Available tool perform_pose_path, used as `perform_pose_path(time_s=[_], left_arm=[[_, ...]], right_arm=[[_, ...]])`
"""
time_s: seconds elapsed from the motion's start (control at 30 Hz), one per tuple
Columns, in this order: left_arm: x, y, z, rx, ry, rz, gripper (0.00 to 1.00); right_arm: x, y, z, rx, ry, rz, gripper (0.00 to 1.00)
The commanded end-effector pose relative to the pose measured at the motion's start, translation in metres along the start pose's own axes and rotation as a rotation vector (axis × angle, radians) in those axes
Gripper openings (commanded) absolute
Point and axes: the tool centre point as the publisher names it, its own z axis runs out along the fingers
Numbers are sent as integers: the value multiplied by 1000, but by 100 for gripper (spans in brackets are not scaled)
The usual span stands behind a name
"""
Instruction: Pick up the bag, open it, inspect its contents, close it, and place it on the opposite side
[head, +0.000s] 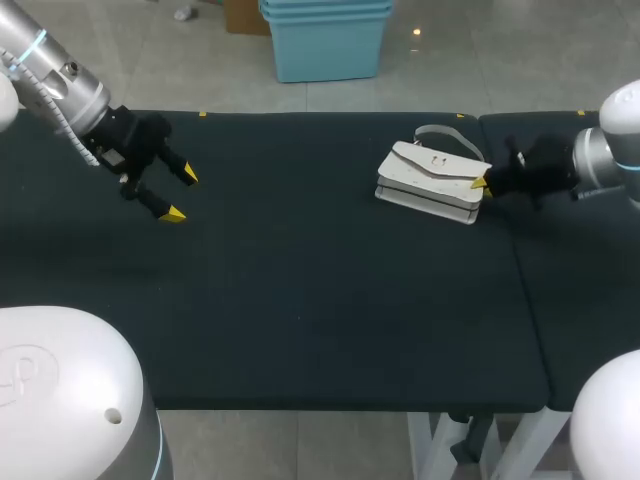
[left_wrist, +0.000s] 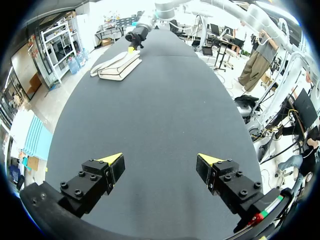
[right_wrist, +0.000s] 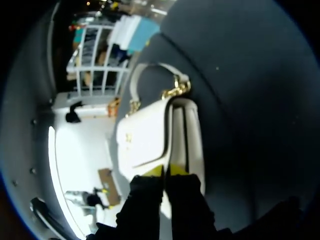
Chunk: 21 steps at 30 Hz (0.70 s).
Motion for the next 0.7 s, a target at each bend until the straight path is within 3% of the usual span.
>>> perform_pose_path(time_s=[0.03, 0.2, 0.3, 0.43, 0.7], left_arm=[[0, 1, 0, 2, -1, 1, 100], [0, 1, 0, 2, -1, 1, 100], [0, 1, 0, 2, -1, 1, 100], [0, 1, 0, 2, -1, 1, 100], [0, 1, 0, 2, -1, 1, 100]], right_arm=[[0, -14, 5, 39, 49, -17, 0], [10, -43, 25, 104, 80, -53, 0], [16, -61, 37, 104, 88, -61, 0], [22, -88, 51, 8, 93, -69, 0], [22, -88, 51, 8, 93, -69, 0]])
